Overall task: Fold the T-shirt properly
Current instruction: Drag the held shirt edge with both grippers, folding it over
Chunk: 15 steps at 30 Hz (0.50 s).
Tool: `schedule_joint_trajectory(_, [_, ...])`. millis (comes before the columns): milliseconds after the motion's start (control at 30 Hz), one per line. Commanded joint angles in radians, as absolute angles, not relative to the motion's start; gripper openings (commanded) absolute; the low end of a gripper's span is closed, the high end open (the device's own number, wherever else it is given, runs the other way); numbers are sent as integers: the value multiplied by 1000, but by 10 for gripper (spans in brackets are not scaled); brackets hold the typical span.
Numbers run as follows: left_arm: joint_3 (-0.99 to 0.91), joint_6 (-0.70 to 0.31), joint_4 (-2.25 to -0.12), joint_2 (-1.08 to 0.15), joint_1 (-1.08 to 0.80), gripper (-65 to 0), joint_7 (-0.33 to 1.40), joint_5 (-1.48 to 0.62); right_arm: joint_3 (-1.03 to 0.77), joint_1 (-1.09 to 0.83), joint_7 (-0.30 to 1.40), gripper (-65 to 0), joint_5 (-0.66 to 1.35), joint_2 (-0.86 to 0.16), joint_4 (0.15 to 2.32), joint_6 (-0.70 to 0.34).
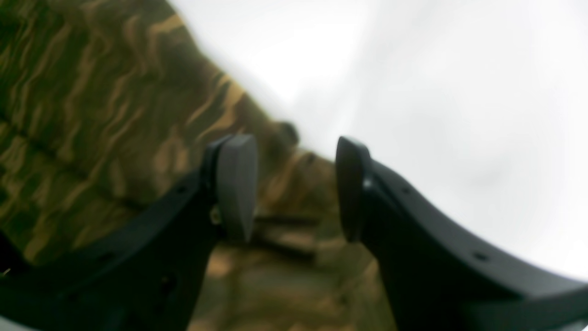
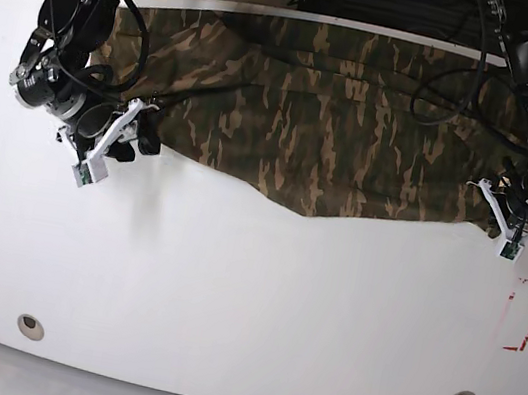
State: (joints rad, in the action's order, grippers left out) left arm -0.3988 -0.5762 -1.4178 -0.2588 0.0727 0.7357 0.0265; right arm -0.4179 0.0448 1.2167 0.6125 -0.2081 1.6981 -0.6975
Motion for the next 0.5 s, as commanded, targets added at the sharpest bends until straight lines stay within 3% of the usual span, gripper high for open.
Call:
schedule_joint_trajectory(0, [-397,-576,-1415,-271,90,-650,716,15,-420,127,1201,-379,561,-217,1629,-698])
schedule_joint_trajectory(233, [-394,-576,-1412,-271,90,-650,716,16,-371,277,1145,-376,418,-220,1406,-698])
schedule_joint_trajectory(467, [-395,-576,-1412,-271,90,-650,716,15,-254,243,1078,-376,417,-259,1326,-698])
